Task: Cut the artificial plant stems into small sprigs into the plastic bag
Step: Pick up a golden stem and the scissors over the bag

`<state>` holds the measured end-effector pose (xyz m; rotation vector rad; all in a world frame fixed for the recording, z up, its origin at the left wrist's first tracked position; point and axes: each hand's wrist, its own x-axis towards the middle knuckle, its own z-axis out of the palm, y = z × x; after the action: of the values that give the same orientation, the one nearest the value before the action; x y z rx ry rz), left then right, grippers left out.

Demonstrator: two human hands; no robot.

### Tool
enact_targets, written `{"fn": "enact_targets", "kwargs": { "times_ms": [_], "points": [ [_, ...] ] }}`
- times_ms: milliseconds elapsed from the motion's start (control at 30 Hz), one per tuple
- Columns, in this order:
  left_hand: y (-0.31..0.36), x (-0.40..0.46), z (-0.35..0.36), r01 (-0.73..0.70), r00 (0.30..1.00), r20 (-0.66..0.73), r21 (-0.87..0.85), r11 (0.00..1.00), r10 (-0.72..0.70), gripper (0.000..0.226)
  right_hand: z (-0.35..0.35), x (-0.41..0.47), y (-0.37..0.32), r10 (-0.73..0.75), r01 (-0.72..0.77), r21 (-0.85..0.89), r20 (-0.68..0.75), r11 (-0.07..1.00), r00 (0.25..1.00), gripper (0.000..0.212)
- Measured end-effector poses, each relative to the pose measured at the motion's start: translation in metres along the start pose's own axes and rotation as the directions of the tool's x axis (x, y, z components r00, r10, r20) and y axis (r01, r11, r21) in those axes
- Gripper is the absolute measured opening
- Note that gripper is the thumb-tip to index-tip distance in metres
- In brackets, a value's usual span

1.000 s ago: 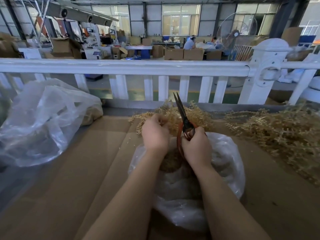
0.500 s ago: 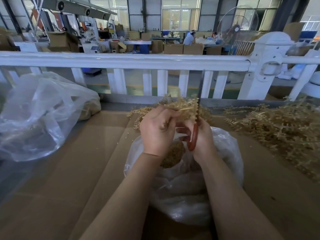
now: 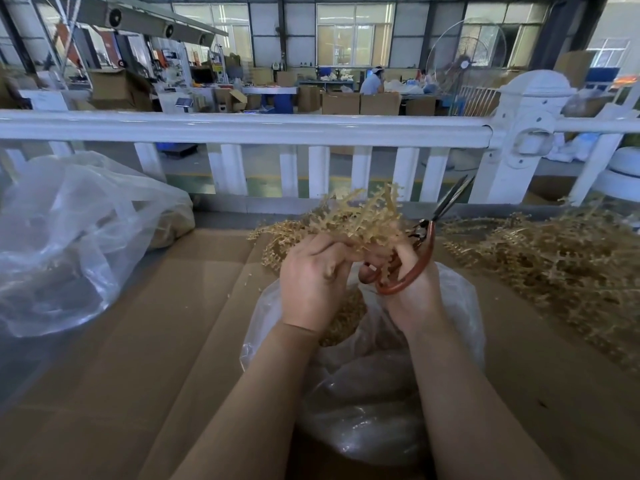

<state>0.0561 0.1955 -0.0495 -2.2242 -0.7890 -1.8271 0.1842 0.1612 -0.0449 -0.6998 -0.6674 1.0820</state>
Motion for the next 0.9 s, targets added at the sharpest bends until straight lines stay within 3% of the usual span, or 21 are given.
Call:
{"fn": "enact_targets", "kwargs": {
  "times_ms": [133, 200, 267, 333, 433, 500, 533, 633, 767, 900],
  "points": [
    [-0.002, -0.003, 0.001, 0.104, 0.993, 0.06, -0.052, 0.993, -0.101, 0.017, -0.004, 0.002, 0.0, -0.014, 0.013, -0.013, -0.05, 1.0, 0.999, 0.005],
    [-0.002, -0.005, 0.002, 0.228, 0.964, 0.157, -0.075, 0.971, -0.215, 0.018, -0.005, 0.003, 0.001, -0.023, 0.021, -0.048, -0.044, 0.999, 0.999, 0.019],
    [-0.002, -0.007, 0.001, 0.415, 0.881, 0.309, -0.141, 0.899, -0.359, 0.023, -0.006, 0.004, 0.001, -0.039, 0.035, -0.089, -0.039, 0.995, 0.999, 0.025],
    [-0.001, -0.007, -0.001, 0.581, 0.787, 0.428, -0.27, 0.768, -0.444, 0.027, -0.008, 0.005, 0.002, -0.042, 0.037, -0.105, -0.044, 0.994, 0.998, 0.014],
    [0.0, -0.003, -0.003, 0.72, 0.692, 0.457, -0.486, 0.495, -0.559, 0.049, -0.007, 0.005, 0.002, -0.041, 0.032, -0.128, -0.064, 0.991, 0.997, 0.013],
    [-0.001, 0.001, -0.003, 0.794, 0.587, 0.518, -0.517, 0.319, -0.622, 0.069, -0.004, 0.004, 0.002, -0.03, 0.019, -0.127, -0.08, 0.992, 0.996, 0.019],
    [-0.002, 0.002, -0.004, 0.829, 0.541, 0.561, -0.482, 0.284, -0.627, 0.077, -0.003, 0.003, 0.002, -0.024, 0.014, -0.125, -0.08, 0.992, 0.997, 0.022],
    [-0.003, 0.001, -0.004, 0.884, 0.451, 0.672, -0.428, 0.188, -0.588, 0.079, -0.001, 0.0, 0.002, -0.019, 0.013, -0.145, -0.042, 0.989, 0.999, 0.029],
    [-0.007, -0.001, -0.001, 0.846, 0.475, 0.559, -0.502, 0.178, -0.679, 0.045, -0.002, 0.0, 0.002, -0.004, -0.004, -0.176, -0.043, 0.984, 0.999, 0.026],
    [-0.014, -0.002, -0.004, 0.834, 0.398, 0.642, -0.551, -0.032, -0.655, 0.051, -0.003, 0.002, 0.003, 0.012, -0.021, -0.081, -0.11, 0.996, 0.994, 0.016]
  ]
}}
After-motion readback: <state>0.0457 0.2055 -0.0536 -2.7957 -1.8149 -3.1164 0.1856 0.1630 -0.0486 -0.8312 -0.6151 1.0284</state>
